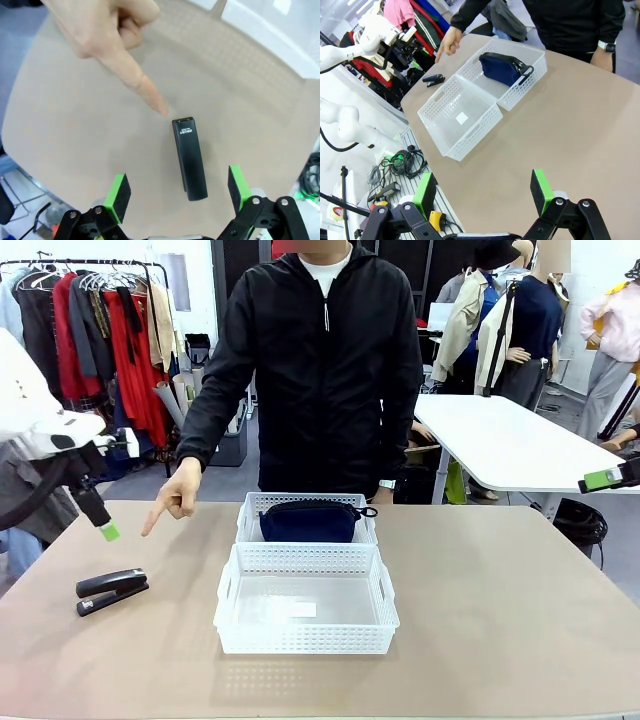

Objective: Distribute items into two baskets.
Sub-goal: Pick up the Stapler that the person points to.

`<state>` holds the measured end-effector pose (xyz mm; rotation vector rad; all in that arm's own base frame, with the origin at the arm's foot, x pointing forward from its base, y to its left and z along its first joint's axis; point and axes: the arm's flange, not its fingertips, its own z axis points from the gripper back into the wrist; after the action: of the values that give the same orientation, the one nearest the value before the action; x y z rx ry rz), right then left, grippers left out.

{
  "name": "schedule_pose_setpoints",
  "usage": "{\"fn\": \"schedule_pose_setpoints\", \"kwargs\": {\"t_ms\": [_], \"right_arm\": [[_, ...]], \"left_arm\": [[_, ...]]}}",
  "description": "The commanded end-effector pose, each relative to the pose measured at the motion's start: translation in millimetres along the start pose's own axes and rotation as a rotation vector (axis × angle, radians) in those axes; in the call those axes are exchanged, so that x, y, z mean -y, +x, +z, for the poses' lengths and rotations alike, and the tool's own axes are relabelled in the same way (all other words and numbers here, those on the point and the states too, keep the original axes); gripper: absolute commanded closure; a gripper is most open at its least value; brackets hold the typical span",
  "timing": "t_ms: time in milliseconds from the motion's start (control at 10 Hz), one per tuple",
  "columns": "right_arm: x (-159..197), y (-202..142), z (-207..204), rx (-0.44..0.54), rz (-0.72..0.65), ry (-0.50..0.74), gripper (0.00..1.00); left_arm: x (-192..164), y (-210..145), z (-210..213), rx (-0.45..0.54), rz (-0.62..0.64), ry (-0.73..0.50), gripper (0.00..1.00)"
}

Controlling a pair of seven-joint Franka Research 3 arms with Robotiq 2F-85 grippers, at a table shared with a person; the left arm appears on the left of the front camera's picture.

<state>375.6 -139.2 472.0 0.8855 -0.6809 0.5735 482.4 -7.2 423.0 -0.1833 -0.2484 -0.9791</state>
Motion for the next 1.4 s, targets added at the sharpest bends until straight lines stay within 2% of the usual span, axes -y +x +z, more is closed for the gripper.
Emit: {"fn": "schedule_pose_setpoints", "kwargs": {"t_ms": [0,200,1300], "right_arm": [[-1.0,1.2,0.9,-0.003,-0.003,-0.004,0.0],[-1.0,1.2,0.9,-0.003,-0.003,-0.004,0.0],[-1.0,1.2,0.9,-0.003,-0.003,-0.004,0.0]], "left_arm": [[3.6,2.5,-12.5,-0.069,-0.004,0.025,0.0],[6.8,5.1,-28.7,-0.113,-0.015,0.028,0.0],[13.6,5.7,-86.1,-0.173,-0.011,0.089,0.0]]}}
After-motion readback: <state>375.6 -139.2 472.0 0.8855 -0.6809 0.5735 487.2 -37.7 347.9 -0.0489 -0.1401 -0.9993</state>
